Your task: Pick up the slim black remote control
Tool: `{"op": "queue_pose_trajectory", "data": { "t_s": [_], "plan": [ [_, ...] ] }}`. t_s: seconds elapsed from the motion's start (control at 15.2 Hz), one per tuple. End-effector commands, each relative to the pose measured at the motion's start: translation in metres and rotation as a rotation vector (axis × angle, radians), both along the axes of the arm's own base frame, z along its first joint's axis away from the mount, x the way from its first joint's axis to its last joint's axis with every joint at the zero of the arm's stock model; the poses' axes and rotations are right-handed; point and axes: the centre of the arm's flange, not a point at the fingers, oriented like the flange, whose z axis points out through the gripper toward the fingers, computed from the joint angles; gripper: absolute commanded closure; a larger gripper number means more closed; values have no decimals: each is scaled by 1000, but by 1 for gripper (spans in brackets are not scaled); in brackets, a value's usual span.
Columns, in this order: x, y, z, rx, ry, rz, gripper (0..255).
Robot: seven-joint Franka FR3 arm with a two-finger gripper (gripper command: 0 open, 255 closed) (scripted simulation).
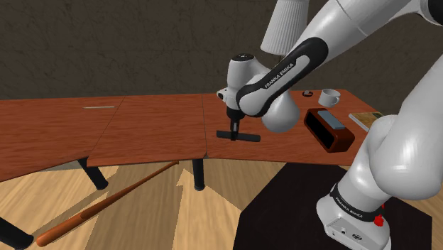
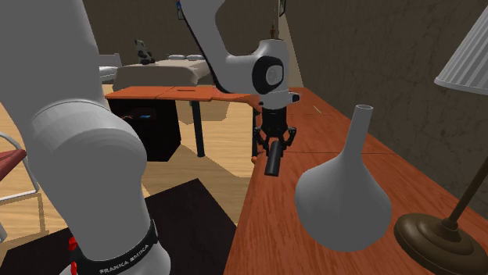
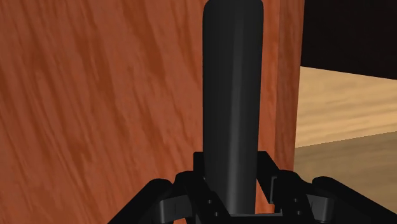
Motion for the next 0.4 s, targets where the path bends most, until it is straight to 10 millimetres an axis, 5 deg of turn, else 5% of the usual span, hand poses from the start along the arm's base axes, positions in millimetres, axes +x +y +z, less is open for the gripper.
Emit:
{"op": "queue_pose_trajectory", "data": {
  "t_s": [0.0, 0.33],
  "plan": [
    [0, 0, 10, 0, 0, 0, 255],
    [0, 0, 26, 0, 0, 0, 255]
  ]
}}
